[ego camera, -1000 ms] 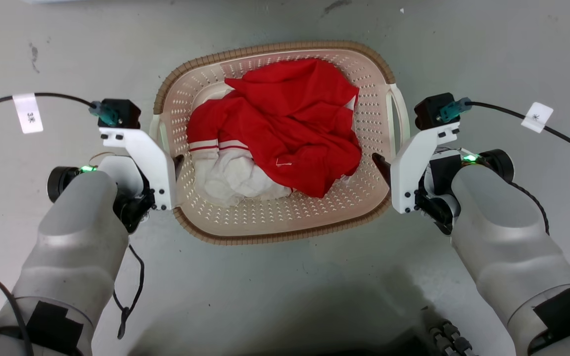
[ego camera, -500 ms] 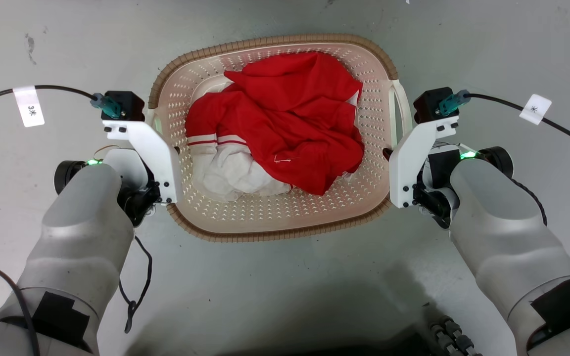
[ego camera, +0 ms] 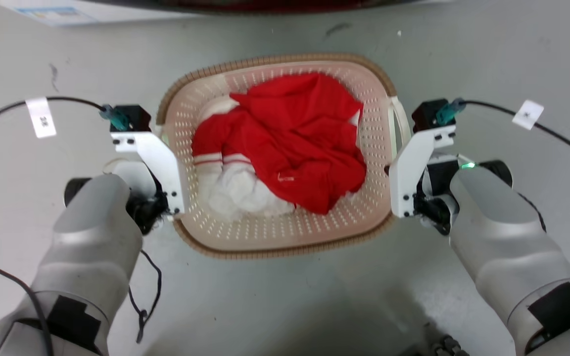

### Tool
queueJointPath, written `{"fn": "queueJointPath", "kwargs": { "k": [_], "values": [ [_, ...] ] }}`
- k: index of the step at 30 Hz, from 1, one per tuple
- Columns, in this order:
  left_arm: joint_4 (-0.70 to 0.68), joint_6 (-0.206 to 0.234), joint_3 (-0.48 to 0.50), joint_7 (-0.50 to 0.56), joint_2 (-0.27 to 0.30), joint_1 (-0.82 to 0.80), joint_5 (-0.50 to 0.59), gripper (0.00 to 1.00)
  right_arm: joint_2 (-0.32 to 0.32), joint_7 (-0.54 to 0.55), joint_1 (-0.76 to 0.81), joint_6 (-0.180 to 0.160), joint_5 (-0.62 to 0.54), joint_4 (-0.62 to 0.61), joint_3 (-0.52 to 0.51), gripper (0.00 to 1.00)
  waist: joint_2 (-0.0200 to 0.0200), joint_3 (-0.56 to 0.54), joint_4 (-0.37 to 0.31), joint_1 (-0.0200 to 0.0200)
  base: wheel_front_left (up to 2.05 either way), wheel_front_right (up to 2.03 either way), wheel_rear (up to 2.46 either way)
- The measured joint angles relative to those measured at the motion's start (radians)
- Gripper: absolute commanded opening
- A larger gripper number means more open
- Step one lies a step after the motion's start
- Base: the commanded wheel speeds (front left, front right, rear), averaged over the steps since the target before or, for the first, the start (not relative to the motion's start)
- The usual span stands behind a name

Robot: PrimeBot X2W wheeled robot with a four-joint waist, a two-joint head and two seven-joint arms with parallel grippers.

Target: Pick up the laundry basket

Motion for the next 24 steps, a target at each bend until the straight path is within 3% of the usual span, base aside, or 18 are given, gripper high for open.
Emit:
{"fn": "queueJointPath", "kwargs": {
  "k": [24],
  "values": [
    [0.037, 0.002, -0.053, 0.162, -0.081, 0.148, -0.105, 0.0, -0.023, 0.291, 0.15, 0.0, 0.076, 0.035, 0.019, 0.0, 0.0, -0.398, 0.03, -0.0001, 0.0, 0.0, 0.0]
  ]
}}
